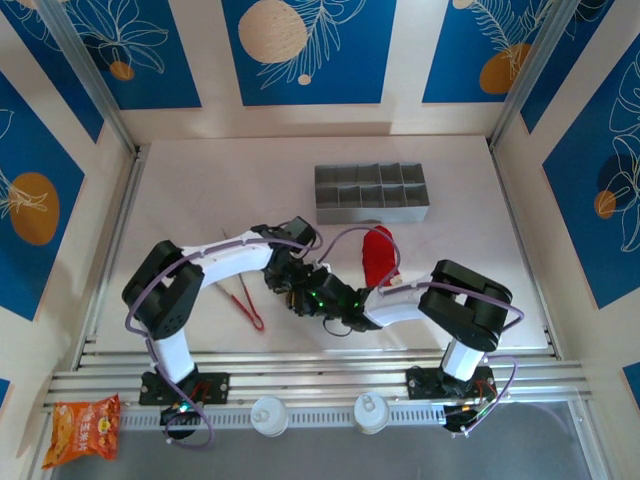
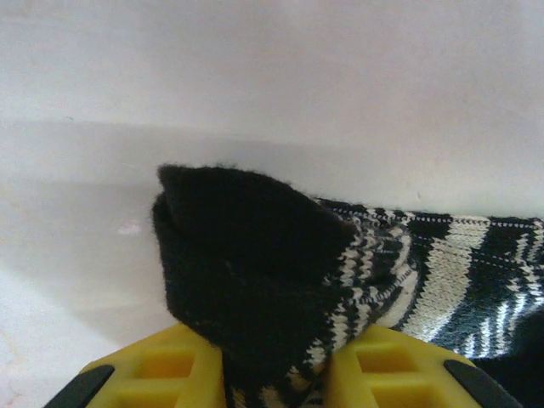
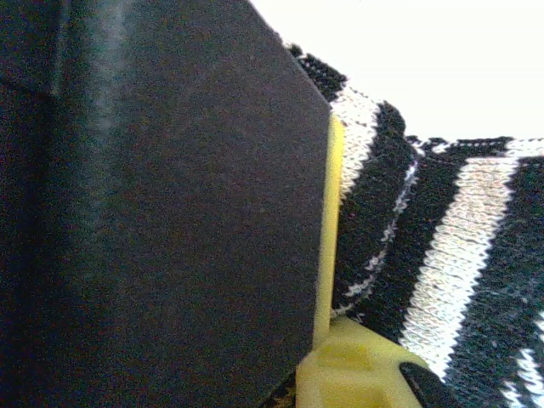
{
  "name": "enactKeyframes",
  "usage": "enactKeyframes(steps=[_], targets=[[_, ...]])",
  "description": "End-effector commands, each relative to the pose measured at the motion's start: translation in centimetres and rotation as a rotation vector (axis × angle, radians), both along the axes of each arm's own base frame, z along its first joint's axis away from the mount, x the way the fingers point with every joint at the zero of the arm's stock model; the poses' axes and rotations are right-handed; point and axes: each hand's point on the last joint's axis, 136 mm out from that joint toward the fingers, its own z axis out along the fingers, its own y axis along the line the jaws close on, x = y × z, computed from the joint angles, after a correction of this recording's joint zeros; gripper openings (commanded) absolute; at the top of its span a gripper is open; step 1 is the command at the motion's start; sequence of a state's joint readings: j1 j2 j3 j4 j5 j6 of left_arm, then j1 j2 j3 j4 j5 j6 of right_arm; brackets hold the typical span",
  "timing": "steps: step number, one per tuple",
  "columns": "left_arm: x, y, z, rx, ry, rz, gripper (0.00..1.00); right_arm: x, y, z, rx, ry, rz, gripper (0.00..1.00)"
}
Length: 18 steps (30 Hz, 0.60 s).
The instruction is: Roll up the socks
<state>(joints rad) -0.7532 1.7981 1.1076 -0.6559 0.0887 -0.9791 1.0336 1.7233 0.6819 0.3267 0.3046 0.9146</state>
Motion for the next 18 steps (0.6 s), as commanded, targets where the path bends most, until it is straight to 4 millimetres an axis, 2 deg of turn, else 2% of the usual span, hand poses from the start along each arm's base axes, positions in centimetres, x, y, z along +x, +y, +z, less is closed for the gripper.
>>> enactKeyframes(steps=[1, 5, 7, 9, 12, 16, 18], targets=[[-9.0, 4.2, -5.7, 0.117, 0.35, 0.047, 0.24, -3.7, -10.7, -9.9, -0.54, 0.261, 0.142, 0.0], [-7.7, 5.8, -4.3, 0.086, 0.308, 0.217, 0.24, -0.3, -6.5, -8.1, -0.511, 0.162, 0.394, 0.0], [-7.2, 5.7, -4.1, 0.07, 0.301, 0.259, 0.25, 0.2, -4.1, -7.4, -0.436, 0.122, 0.557, 0.0], [-6.9, 4.6, -4.2, 0.04, 0.307, 0.265, 0.25, 0.7, -2.8, -6.8, -0.38, 0.085, 0.668, 0.0], [-7.2, 2.9, -4.7, 0.026, 0.34, 0.258, 0.25, 0.4, -2.5, -6.0, -0.306, 0.058, 0.772, 0.0], [-8.1, 1.9, -5.4, 0.051, 0.373, 0.278, 0.26, -0.9, -3.8, -5.3, -0.265, 0.044, 0.814, 0.01], [-8.8, 1.8, -5.8, 0.071, 0.387, 0.289, 0.25, -1.1, -4.1, -4.4, -0.242, 0.013, 0.799, 0.11]])
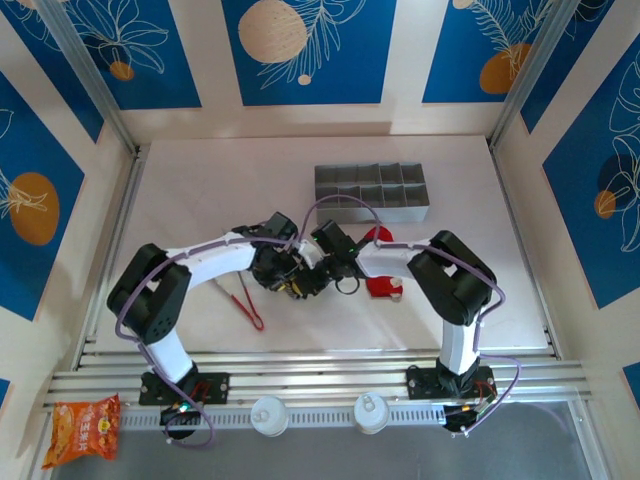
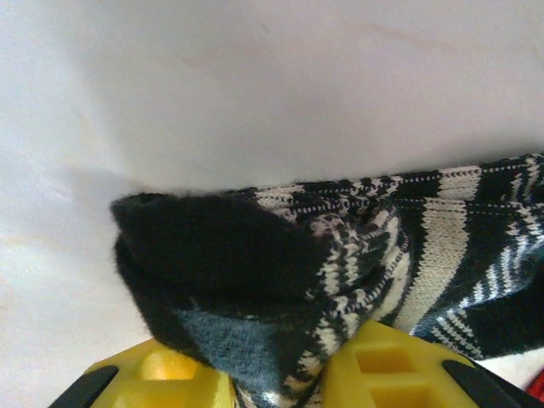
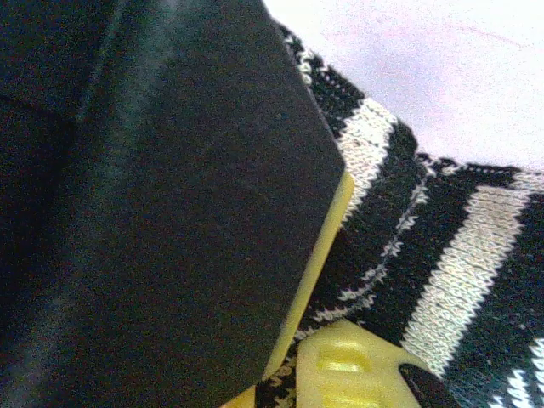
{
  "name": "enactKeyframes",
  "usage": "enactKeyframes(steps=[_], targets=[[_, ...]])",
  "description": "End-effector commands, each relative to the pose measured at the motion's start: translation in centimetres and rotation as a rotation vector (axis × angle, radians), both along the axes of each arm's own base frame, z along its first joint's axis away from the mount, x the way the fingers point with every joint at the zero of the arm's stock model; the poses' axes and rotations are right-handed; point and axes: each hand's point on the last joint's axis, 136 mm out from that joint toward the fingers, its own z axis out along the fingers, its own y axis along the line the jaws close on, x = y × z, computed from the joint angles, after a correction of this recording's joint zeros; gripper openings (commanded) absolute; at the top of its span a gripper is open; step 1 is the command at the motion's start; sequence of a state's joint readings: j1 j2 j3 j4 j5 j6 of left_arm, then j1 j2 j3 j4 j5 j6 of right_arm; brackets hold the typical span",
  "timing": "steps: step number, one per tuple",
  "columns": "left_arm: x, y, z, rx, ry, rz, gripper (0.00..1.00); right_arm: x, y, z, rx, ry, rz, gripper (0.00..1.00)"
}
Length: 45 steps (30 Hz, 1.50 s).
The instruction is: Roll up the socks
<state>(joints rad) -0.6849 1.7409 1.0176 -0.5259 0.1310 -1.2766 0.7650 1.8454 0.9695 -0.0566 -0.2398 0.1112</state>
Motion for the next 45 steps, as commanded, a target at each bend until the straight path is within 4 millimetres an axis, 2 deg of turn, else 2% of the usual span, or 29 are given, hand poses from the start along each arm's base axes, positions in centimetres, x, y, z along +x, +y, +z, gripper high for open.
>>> enactKeyframes(steps=[1, 2, 4, 8, 13, 16, 20, 26, 33, 36, 39, 43, 45], targets=[[-10.7, 1.2, -6.1, 0.134, 0.396, -0.076, 0.25, -3.6, -4.1, -4.5, -0.163, -0.015, 0.106, 0.19], [-10.9, 1.4, -6.2, 0.157, 0.404, -0.075, 0.24, -3.4, -4.0, -3.7, -0.138, -0.033, 0.085, 0.26], [-11.4, 2.0, -6.7, 0.198, 0.424, -0.072, 0.23, -2.9, -3.9, -2.0, -0.094, -0.085, 0.036, 0.35], [-11.4, 3.1, -6.9, 0.289, 0.437, -0.068, 0.2, -2.2, -4.4, 0.9, 0.005, -0.207, -0.099, 0.41], [-10.7, 3.4, -6.6, 0.351, 0.433, -0.084, 0.2, -3.2, -5.0, 3.3, 0.07, -0.411, -0.152, 0.48], [-10.3, 3.5, -6.4, 0.385, 0.427, -0.097, 0.2, -4.0, -5.5, 4.5, 0.05, -0.57, -0.171, 0.57], [-9.8, 3.2, -6.1, 0.402, 0.413, -0.118, 0.19, -4.7, -6.4, 4.4, -0.033, -0.657, -0.194, 0.61], [-9.5, 2.6, -5.9, 0.397, 0.408, -0.144, 0.17, -3.5, -6.0, 4.5, -0.176, -0.769, -0.24, 0.62], [-9.5, 2.2, -5.6, 0.389, 0.412, -0.159, 0.17, -2.5, -4.5, 2.8, -0.296, -0.788, -0.258, 0.61], [-9.3, 1.9, -5.4, 0.377, 0.408, -0.165, 0.17, -2.6, -4.6, 1.2, -0.385, -0.758, -0.265, 0.59], [-9.0, 1.5, -5.1, 0.363, 0.398, -0.169, 0.17, -3.3, -5.8, -1.1, -0.478, -0.69, -0.296, 0.54], [-8.6, 1.0, -4.4, 0.337, 0.38, -0.166, 0.18, -4.7, -9.0, -3.9, -0.63, -0.586, -0.39, 0.3], [-8.4, 0.8, -3.9, 0.318, 0.369, -0.158, 0.2, -5.5, -10.2, -5.0, -0.678, -0.544, -0.428, 0.21]])
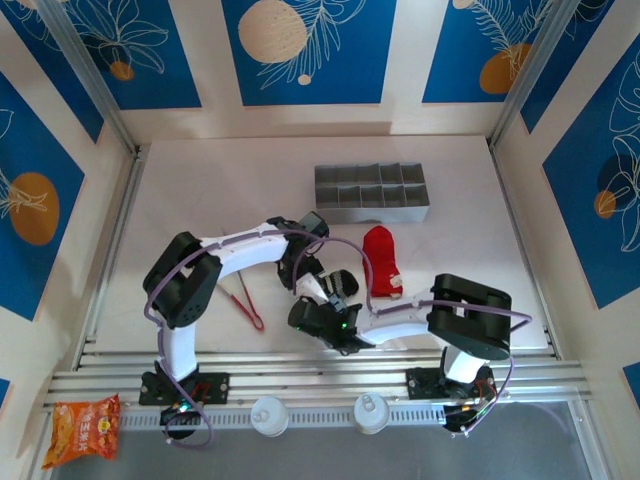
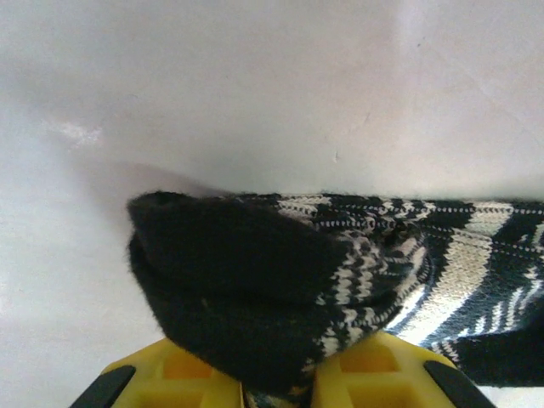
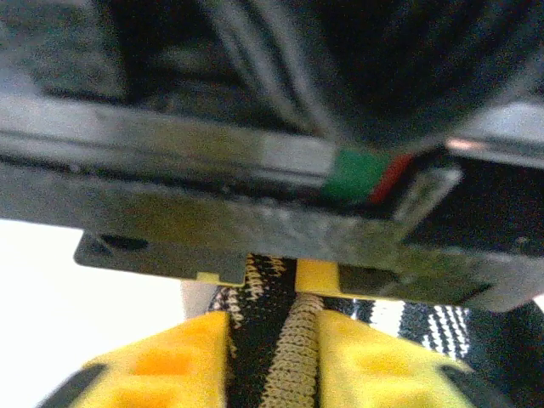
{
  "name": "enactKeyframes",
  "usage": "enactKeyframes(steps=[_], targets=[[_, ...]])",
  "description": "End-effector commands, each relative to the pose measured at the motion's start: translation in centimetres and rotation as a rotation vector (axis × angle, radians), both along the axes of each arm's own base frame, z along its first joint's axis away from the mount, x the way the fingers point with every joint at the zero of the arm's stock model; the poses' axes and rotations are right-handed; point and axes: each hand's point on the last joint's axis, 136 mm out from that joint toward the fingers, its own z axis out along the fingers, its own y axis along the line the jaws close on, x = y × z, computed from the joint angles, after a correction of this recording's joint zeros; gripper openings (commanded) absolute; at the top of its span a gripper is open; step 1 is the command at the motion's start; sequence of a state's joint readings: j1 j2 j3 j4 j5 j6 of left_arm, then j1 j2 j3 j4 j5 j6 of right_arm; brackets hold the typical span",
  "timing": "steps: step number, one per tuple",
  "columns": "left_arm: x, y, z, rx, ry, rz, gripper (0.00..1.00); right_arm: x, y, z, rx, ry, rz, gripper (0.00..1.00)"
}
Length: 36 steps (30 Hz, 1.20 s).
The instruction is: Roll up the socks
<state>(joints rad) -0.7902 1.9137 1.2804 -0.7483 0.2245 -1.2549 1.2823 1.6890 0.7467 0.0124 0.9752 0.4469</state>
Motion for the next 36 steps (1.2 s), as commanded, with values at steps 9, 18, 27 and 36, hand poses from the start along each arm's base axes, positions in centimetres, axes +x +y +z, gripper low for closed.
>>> enactKeyframes(steps=[9, 18, 27, 36], targets=[[-2.8, 4.5, -0.6, 0.168, 0.046, 0.006, 0.61, -7.2, -8.3, -10.5, -0.148, 0.467, -0.229, 0.0], [2.9, 2.8, 3.5, -0.027, -0.158, 0.087, 0.9, -10.6, -7.5, -14.1, 0.068, 0.679, -0.225, 0.0], [5.0, 2.9, 4.6, -0.138, -0.281, 0.054, 0.9, -11.9, -9.0, -14.7, 0.189, 0.768, -0.3, 0.0], [3.0, 5.0, 4.7, -0.108, -0.301, -0.017, 0.69, -12.6, -11.5, -15.9, 0.236, 0.836, -0.453, 0.0]])
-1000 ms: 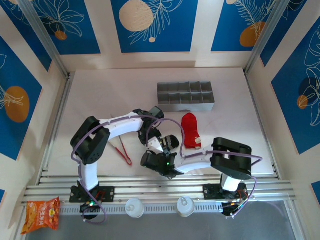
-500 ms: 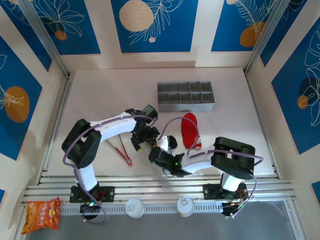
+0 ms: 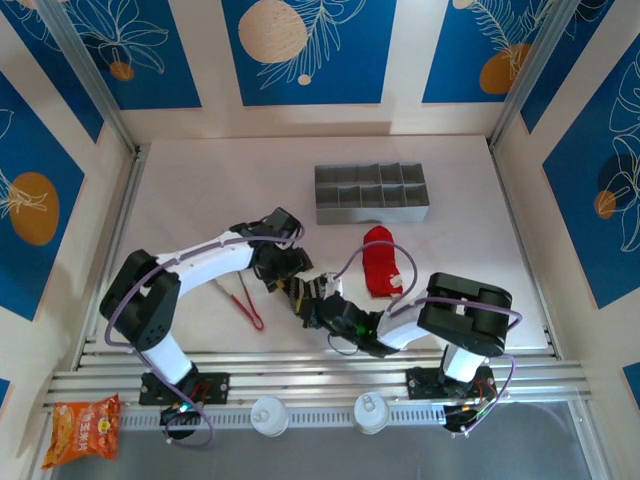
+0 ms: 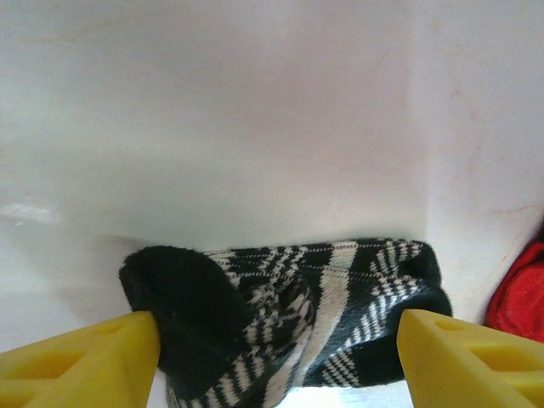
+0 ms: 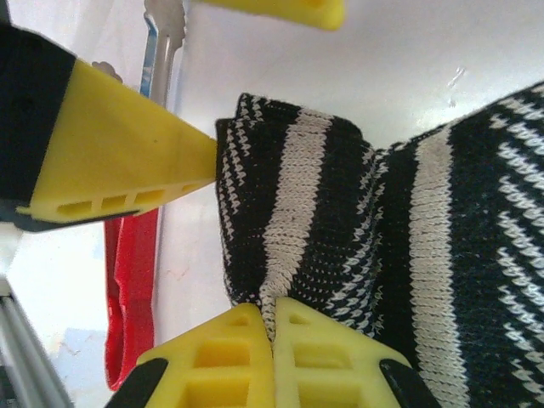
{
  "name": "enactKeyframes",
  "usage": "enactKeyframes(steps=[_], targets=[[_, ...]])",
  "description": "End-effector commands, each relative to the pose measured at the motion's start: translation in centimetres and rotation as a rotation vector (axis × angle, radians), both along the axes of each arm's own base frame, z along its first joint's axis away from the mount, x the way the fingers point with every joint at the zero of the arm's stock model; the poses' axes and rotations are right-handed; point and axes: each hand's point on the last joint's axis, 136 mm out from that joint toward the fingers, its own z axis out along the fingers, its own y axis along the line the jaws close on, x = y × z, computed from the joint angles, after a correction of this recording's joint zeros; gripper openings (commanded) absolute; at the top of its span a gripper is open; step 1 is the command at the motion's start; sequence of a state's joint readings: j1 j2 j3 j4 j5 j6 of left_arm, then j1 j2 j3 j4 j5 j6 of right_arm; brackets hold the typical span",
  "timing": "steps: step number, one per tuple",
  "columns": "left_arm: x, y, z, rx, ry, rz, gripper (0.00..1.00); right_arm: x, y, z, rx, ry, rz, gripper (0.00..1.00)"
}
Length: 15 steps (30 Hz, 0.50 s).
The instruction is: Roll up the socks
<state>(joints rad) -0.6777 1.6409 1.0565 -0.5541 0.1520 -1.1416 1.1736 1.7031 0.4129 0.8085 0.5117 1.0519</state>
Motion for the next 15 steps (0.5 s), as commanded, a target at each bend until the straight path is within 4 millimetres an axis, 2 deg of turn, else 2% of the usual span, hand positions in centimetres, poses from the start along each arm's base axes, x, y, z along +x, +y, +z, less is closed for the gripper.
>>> enactKeyframes(steps=[1, 6, 11, 15], targets=[[-0.6, 1.2, 1.1, 0.014, -0.043, -0.038, 0.68, -10.5, -14.8, -14.7, -0.602, 0.53, 0.061, 0.0], [-2.0, 1.6, 0.8, -0.012, -0.031, -0.053, 0.63, -10.0, -14.6, -14.8, -0.558, 0.583, 0.049, 0.0], [-3.2, 0.7, -0.8, -0.048, 0.016, -0.076, 0.62, -9.7, -15.3, -15.1, -0.527, 0.654, 0.014, 0.0], [-3.5, -0.5, -1.9, -0.054, 0.034, -0.108, 0.66, -9.7, -15.4, -15.0, -0.51, 0.672, 0.027, 0.0]])
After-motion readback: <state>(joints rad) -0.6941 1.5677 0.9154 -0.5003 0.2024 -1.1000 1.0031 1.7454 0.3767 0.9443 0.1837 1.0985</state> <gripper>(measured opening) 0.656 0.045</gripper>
